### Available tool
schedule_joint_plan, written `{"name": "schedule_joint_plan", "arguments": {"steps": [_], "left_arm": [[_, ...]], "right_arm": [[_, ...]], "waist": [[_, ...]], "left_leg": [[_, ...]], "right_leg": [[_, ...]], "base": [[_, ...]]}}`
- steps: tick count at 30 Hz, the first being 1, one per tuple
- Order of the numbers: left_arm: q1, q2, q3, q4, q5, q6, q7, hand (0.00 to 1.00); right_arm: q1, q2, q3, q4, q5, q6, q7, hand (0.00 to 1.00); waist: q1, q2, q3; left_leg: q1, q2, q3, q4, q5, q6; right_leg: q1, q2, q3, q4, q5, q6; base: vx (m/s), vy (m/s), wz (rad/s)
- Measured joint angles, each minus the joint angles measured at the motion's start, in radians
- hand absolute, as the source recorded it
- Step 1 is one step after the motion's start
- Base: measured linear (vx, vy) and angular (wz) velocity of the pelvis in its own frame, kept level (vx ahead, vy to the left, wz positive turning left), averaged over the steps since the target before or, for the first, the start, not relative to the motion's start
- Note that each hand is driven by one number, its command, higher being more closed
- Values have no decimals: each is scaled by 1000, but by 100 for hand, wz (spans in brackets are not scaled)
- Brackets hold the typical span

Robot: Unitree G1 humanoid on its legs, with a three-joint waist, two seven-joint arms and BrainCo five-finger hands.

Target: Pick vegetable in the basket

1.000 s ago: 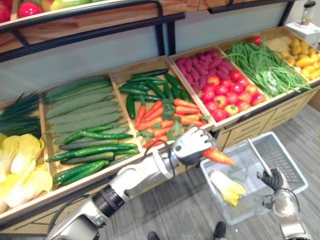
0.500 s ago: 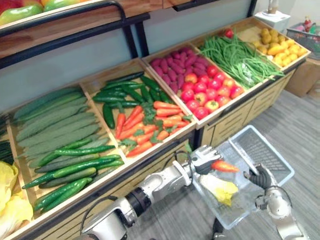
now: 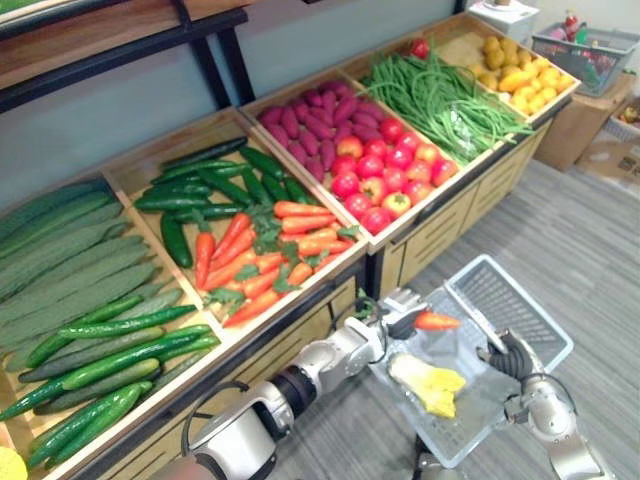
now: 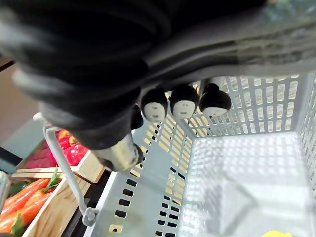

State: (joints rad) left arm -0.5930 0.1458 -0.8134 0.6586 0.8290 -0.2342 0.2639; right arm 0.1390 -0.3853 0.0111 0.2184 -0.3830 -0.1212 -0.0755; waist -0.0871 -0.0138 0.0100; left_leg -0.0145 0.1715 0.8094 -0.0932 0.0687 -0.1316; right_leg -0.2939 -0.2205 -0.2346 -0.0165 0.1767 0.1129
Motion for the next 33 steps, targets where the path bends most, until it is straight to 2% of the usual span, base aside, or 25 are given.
{"name": "schedule_joint_plan", "arguments": {"steps": [5, 14, 20, 33], "left_arm": [[-4, -32, -2, 31, 0, 6, 3, 100], [-38, -101, -31, 64, 0, 6, 5, 100], [-38, -138, -90, 65, 0, 4, 4, 100], [-34, -157, -155, 110, 0, 0, -11, 100]], "right_arm": [[-3, 0, 9, 0, 0, 0, 0, 100], [-14, 2, 36, -1, 0, 0, -1, 100], [-25, 6, 36, -1, 1, 0, -4, 100], [-38, 11, 37, 11, 0, 0, -7, 100]], "waist": [[-21, -13, 8], [-21, -16, 11], [-20, -16, 24], [-22, -17, 36]], "left_leg": [[1, -1, 5, 0, -5, -4], [3, 1, 13, 4, -13, -8], [3, 3, 15, 12, -22, -10], [1, 0, 8, 10, -23, -10]], "right_leg": [[-1, 2, 10, -3, 2, 3], [-1, 6, 19, -9, 2, 3], [0, 5, 21, -9, 2, 3], [2, 6, 19, -14, 2, 4]], "base": [[-4, -5, -2], [-10, -9, -2], [-7, -4, -1], [0, 0, 0]]}}
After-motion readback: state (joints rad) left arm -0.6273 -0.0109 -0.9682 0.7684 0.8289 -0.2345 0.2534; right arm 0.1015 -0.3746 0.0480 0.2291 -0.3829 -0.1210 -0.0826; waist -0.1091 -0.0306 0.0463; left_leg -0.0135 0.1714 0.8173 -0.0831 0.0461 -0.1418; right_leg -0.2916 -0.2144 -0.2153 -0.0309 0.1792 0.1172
